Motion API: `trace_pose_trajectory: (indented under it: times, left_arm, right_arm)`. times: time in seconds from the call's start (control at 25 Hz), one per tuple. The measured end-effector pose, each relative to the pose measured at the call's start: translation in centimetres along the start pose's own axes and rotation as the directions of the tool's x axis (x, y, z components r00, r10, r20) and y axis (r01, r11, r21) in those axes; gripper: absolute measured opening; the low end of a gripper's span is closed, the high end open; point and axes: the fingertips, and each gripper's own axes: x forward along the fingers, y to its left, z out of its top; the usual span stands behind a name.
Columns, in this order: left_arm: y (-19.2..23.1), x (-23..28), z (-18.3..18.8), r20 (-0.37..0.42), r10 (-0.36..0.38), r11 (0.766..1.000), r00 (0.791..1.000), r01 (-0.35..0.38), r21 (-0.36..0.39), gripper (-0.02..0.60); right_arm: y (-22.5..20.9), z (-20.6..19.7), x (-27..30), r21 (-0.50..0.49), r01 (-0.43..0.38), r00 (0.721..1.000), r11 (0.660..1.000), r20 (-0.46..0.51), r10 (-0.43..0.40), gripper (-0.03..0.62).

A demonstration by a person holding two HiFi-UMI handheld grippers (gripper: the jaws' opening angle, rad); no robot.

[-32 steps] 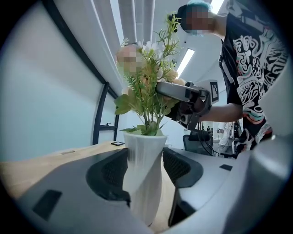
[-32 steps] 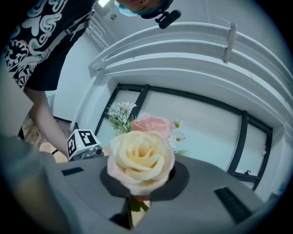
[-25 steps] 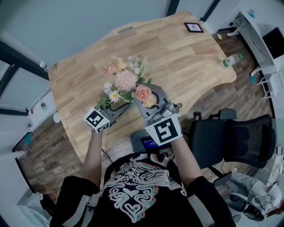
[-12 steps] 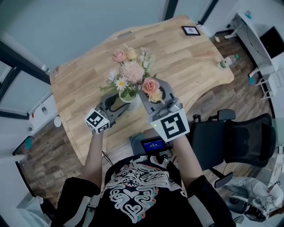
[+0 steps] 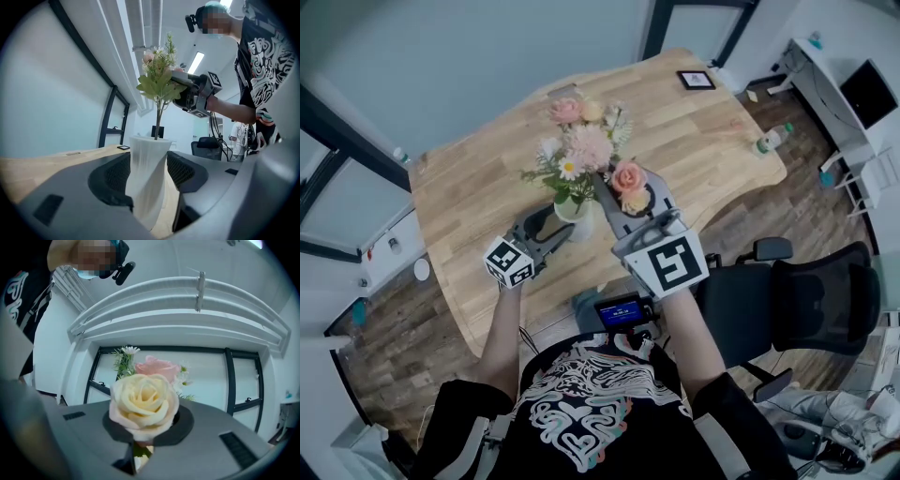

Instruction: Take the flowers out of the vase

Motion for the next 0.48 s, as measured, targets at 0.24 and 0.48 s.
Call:
trace_pose_trajectory:
  times: [0.24, 0.48]
  left_arm:
    - [-0.1, 0.0, 0.2, -0.003, 0.011, 1.0, 1.0, -0.011, 0.004, 0.252]
    - [-0.5, -0.7, 0.5, -0.001, -0.007, 1.0, 1.0, 0.007, -0.019, 0.252]
  right_arm:
    - [-1.1, 3.3, -1.1, 0.054, 0.017, 0.997, 0.998, 0.069, -0.02, 0.044]
    - [-1.6, 5.1, -2.3, 0.16, 0.01, 0.989, 0.987, 0.144, -0.033, 0.044]
